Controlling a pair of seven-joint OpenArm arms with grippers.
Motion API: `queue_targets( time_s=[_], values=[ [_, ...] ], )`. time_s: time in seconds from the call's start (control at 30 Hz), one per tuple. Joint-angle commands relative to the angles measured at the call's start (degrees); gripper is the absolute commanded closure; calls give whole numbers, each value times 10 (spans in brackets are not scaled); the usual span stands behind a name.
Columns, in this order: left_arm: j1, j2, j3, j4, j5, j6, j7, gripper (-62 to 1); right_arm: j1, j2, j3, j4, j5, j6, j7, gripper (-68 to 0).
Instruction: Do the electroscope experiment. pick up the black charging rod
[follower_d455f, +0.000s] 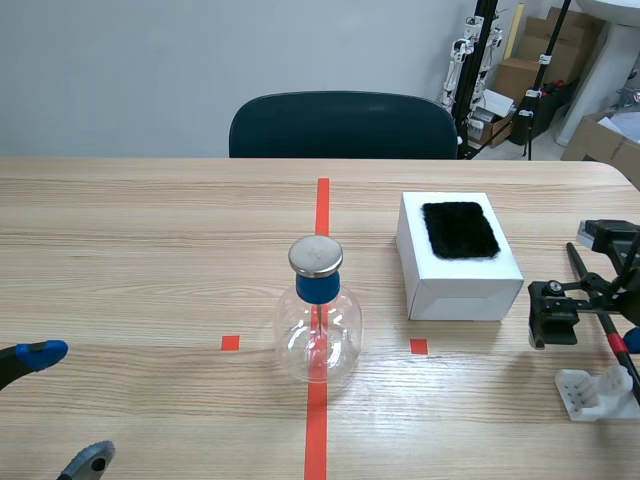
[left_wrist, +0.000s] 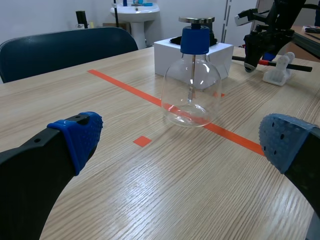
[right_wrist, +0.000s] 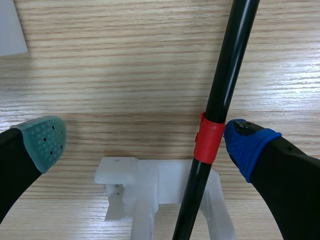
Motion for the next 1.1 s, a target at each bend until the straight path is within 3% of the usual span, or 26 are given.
queue_targets(
  time_s=[0.0,0.27,0.83,0.97,1.07],
  values=[
    [3,-5,-4,3,-6,-1,-8,-623,13,8,3,3,0,-2,2,-612],
    [3,-5,-4,3,-6,-1,-9,-623,13,8,3,3,0,-2,2,-378],
    [3,-5,-4,3,-6,-1,-10,-623,13,8,3,3,2,-2,2,-91],
    [3,-5,-4,3,-6,-1,-10,-623,13,8,3,3,2,-2,2,4],
    [3,-5,-4,3,-6,-1,-10,-623,13,8,3,3,2,-2,2,1]
  ],
)
